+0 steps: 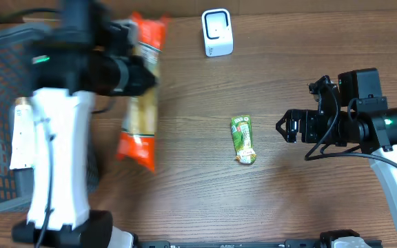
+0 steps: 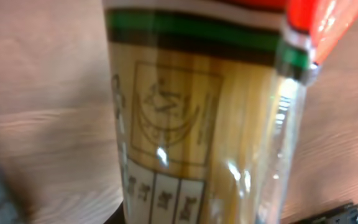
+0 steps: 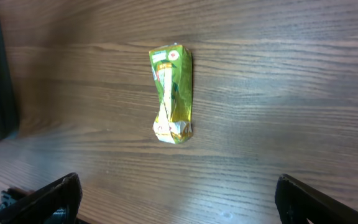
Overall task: Scan the item barcode
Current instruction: 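Place the spaghetti pack on the table left of the green pouch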
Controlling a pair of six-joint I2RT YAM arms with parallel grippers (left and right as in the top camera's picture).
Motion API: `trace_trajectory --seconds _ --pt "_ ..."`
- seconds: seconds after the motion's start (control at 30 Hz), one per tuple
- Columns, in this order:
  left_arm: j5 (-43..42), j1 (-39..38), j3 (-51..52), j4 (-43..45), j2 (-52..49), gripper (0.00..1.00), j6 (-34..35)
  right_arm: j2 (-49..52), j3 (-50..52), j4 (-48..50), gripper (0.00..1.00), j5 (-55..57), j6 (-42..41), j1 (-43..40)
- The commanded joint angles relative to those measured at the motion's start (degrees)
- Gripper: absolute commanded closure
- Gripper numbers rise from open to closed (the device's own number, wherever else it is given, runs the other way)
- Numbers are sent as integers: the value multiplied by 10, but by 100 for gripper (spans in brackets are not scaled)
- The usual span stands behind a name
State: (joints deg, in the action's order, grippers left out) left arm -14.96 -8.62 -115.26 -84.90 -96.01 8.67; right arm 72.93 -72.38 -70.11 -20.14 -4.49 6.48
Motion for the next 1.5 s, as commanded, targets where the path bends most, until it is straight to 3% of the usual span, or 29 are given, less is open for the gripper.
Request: trace_trajectory --seconds 0.0,0.23,0.4,0.53,0.63,0.77,0.87,1.03,1.23,1.47 --pt "21 -67 108 90 10 96 99 -2 -3 3 0 -1 0 3" --pt "66 -148 357 361 5 96 264 -2 -3 3 0 -1 0 3" --pt "81 -166 468 503 5 96 319 -2 -3 4 0 0 1 3" --pt "79 -174 514 581 4 96 325 -2 -3 4 0 0 1 3" --pt "79 -179 522 602 4 70 325 -2 -3 4 0 0 1 3" --pt "77 -179 521 625 4 12 312 -2 -3 3 0 0 1 3" --pt "46 -174 509 619 9 0 255 -2 -3 3 0 0 1 3" --pt "83 -162 474 508 58 0 242 -2 -3 2 0 -1 1 3" --pt "156 -132 463 318 162 0 289 -2 -3 1 0 0 1 3" --pt "214 -127 463 206 281 0 258 -2 -3 2 0 -1 1 3"
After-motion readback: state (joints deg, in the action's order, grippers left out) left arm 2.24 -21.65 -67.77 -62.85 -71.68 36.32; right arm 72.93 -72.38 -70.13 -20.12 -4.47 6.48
